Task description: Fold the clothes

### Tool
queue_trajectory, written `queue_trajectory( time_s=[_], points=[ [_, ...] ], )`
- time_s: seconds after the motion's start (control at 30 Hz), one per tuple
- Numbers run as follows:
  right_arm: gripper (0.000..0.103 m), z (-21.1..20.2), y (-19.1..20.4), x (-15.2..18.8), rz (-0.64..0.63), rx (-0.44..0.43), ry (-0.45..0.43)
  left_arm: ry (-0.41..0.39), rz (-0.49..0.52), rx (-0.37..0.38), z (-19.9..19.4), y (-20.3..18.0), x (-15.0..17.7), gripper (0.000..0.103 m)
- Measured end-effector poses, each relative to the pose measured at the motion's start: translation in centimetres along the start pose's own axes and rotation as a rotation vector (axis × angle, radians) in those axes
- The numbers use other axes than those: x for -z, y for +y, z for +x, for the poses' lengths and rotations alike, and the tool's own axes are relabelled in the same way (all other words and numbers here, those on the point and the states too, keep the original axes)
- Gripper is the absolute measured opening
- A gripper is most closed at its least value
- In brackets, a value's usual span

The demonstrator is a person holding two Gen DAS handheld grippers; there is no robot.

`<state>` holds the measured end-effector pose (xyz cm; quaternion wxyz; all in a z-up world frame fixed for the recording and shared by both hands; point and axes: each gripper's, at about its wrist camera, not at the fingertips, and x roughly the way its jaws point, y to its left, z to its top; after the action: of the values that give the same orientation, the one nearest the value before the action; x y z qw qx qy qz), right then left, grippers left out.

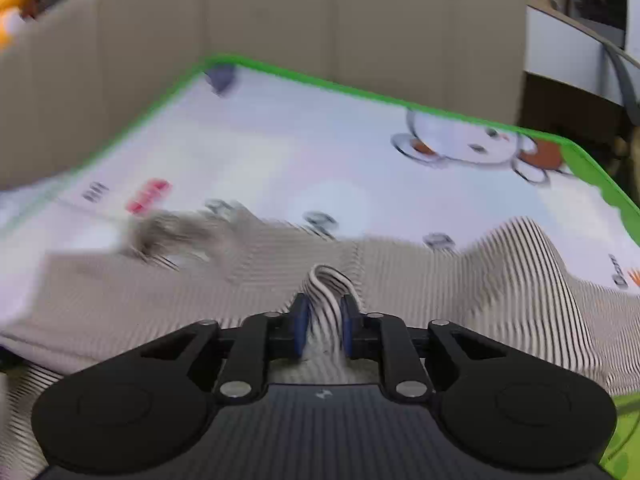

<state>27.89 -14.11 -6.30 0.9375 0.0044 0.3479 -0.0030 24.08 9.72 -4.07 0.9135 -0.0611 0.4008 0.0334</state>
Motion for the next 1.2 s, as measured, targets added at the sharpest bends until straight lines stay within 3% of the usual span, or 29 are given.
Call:
queue_trajectory(
  time_s=[0.1,0.23,0.27,0.3,0.37,0.43,0.47,0.5,0.53,0.6,0.77,0.87,0.93,1.03,1.13,1.2],
  points=[
    [0.022,-1.1,0.2,0.1,-0.097,0.057,-0.045,-0.026,0.009,0.052,-1.1,0.2,-0.1,0.097],
    [0.022,-4.3,-0.7,-2.6,-0.036,-0.012,-0.124,-0.085,-0.084,0.219,-3.0,1.2,-0.7,0.097],
    [0.032,-4.4,-1.3,-3.5,0.014,-0.045,-0.127,-0.101,-0.113,0.277,-3.5,1.5,-0.8,0.097],
    [0.055,-4.2,-1.8,-4.2,0.063,-0.076,-0.109,-0.109,-0.128,0.328,-3.8,1.6,-1.0,0.097],
    [0.065,-2.8,-2.2,-4.8,0.115,-0.089,-0.049,-0.099,-0.111,0.408,-3.8,0.8,-1.0,0.097],
    [0.064,-0.8,-2.0,-4.2,0.077,-0.026,0.023,-0.085,-0.091,0.475,-3.8,0.0,-1.0,0.097],
    [0.047,0.1,-1.9,-3.6,0.063,-0.009,0.058,-0.070,-0.074,0.474,-3.5,-0.5,-1.0,0.097],
    [0.016,0.6,-2.0,-3.0,0.066,-0.029,0.090,-0.055,-0.056,0.467,-3.3,-1.0,-0.8,0.097],
    [0.011,0.6,-1.9,-2.5,0.074,-0.069,0.110,-0.042,-0.035,0.460,-3.0,-1.5,-0.5,0.098],
    [0.003,-0.6,-0.7,-2.7,0.001,-0.123,0.066,-0.030,0.001,0.447,-2.9,-2.2,-0.2,0.098],
    [0.003,-4.3,1.5,-7.1,-0.169,-0.168,-0.120,-0.037,-0.001,0.472,-2.8,-2.4,-0.1,0.099],
    [0.004,-3.3,1.4,-7.5,-0.298,-0.065,-0.128,-0.027,0.005,0.507,-2.5,-2.9,-0.4,0.100],
    [0.006,-1.4,0.6,-6.4,-0.351,0.020,-0.066,-0.038,0.033,0.522,-2.9,-3.1,-0.3,0.100],
    [0.010,-1.3,-1.6,-4.9,-0.204,0.049,-0.055,-0.074,0.084,0.540,-4.0,-3.3,-0.1,0.100],
    [0.012,-3.0,-3.2,-3.7,0.041,-0.124,-0.090,-0.172,0.088,0.591,-5.6,-3.0,-0.2,0.102],
    [0.028,-2.3,-3.1,-2.4,0.109,-0.168,-0.043,-0.184,0.079,0.622,-5.5,-3.3,-0.3,0.103]
  ],
)
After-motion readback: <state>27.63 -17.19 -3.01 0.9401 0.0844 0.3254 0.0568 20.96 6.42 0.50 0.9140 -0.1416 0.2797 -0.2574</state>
